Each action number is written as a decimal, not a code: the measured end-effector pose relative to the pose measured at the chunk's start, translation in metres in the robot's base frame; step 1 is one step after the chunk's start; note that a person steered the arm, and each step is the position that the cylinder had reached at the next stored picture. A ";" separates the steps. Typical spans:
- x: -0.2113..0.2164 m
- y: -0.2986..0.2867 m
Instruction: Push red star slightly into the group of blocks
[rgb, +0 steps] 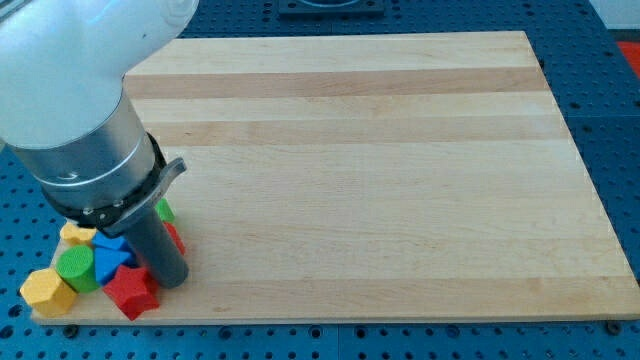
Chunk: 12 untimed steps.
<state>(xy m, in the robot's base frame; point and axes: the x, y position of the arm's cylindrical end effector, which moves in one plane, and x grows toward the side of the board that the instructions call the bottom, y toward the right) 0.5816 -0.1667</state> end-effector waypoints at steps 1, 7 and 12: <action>-0.003 0.000; -0.182 0.044; -0.090 -0.137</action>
